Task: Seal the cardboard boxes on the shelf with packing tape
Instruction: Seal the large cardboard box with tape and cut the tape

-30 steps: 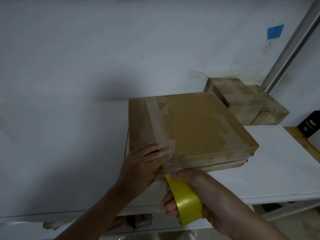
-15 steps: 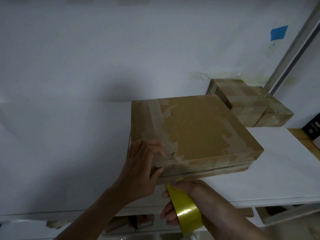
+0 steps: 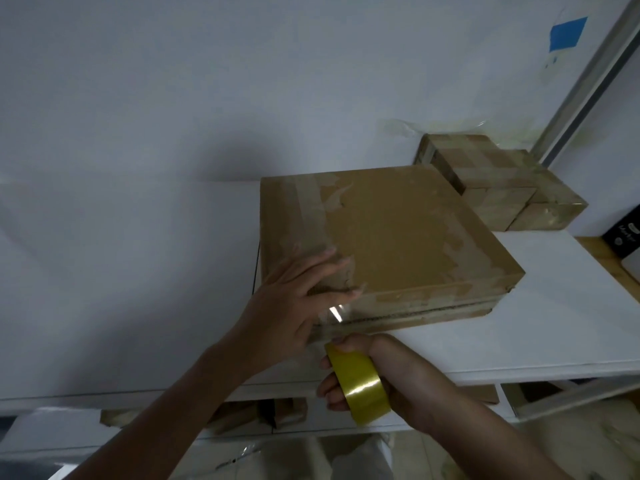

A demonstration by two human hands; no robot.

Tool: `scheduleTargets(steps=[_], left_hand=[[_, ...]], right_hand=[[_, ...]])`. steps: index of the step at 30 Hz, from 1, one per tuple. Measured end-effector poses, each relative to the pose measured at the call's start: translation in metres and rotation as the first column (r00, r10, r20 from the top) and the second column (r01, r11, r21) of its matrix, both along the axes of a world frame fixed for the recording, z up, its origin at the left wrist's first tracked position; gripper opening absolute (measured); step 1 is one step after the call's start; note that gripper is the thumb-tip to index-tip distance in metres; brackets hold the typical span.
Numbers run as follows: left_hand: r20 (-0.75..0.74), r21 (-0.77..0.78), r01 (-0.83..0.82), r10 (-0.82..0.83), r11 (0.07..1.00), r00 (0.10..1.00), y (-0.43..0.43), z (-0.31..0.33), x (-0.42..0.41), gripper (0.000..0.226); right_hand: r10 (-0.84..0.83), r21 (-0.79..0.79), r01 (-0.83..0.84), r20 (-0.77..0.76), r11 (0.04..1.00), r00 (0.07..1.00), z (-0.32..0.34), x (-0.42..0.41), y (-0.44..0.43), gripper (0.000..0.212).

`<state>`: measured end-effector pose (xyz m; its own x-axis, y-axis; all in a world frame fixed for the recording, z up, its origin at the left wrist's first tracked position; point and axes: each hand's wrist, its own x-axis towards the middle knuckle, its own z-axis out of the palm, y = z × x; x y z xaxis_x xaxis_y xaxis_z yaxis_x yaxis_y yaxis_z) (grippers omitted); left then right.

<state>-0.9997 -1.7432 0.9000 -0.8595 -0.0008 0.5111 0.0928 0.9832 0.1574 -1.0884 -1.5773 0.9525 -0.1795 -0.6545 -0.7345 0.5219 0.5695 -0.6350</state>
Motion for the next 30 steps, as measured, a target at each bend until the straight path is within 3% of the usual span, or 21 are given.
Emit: scheduleTargets(steps=[3,6,8,10,12,15,18,21,23,24,25,27,28,30], left_hand=[[-0.058,0.054,0.063,-0.060,0.997,0.996,0.000,0.004,0.005,0.054],[-0.206,0.383,0.029,0.054,0.923,0.977,0.005,0.001,0.017,0.031],[-0.189,0.683,-0.093,0.298,0.725,0.936,0.013,-0.004,0.028,0.030],[-0.030,0.864,-0.216,0.473,0.456,0.881,0.022,-0.005,0.034,0.052],[0.121,0.935,-0.271,0.513,0.229,0.850,0.030,-0.012,0.037,0.076],[0.199,0.963,-0.258,0.442,0.077,0.875,0.040,-0.030,0.037,0.088],[0.230,0.950,-0.301,0.460,0.087,0.858,0.048,-0.042,0.037,0.068],[0.291,0.933,-0.357,0.497,0.041,0.817,0.051,-0.044,0.037,0.067],[0.325,0.915,-0.400,0.505,0.045,0.800,0.052,-0.044,0.036,0.075],[0.324,0.913,-0.405,0.506,0.056,0.800,0.053,-0.043,0.035,0.076],[0.320,0.912,-0.405,0.511,0.062,0.798,0.053,-0.041,0.033,0.073],[0.310,0.916,-0.397,0.525,0.059,0.793,0.053,-0.035,0.030,0.065],[0.307,0.917,-0.394,0.529,0.058,0.791,0.052,-0.034,0.029,0.062],[0.308,0.912,-0.403,0.523,0.074,0.795,0.050,-0.034,0.029,0.066]], right_hand=[[0.007,-0.021,-0.007,-0.015,1.000,1.000,-0.004,-0.001,-0.001,0.029],[-0.001,-0.030,-0.001,-0.050,1.000,0.999,-0.008,-0.001,-0.002,0.031],[0.011,-0.029,-0.015,-0.142,0.999,0.990,-0.014,0.000,-0.004,0.033],[0.043,-0.019,-0.050,-0.267,0.999,0.963,-0.018,0.001,-0.004,0.033],[0.041,-0.019,-0.050,-0.348,0.999,0.937,-0.019,0.002,-0.003,0.030],[0.060,-0.017,-0.075,-0.449,0.997,0.891,-0.020,-0.001,0.002,0.039],[-0.051,0.004,0.065,-0.570,0.998,0.820,-0.031,-0.014,0.009,0.053],[-0.411,-0.147,0.410,-0.600,0.900,0.687,-0.056,-0.043,0.020,0.044],[-0.578,-0.214,0.593,-0.618,0.776,0.533,-0.071,-0.066,0.030,0.081],[-0.586,-0.219,0.638,-0.676,0.738,0.446,-0.077,-0.074,0.036,0.104],[-0.567,-0.237,0.650,-0.740,0.722,0.361,-0.081,-0.082,0.040,0.122],[-0.515,-0.299,0.586,-0.822,0.753,0.244,-0.082,-0.095,0.047,0.134],[-0.506,-0.327,0.529,-0.830,0.783,0.235,-0.081,-0.101,0.050,0.133],[-0.508,-0.367,0.418,-0.806,0.831,0.303,-0.081,-0.116,0.052,0.130]])
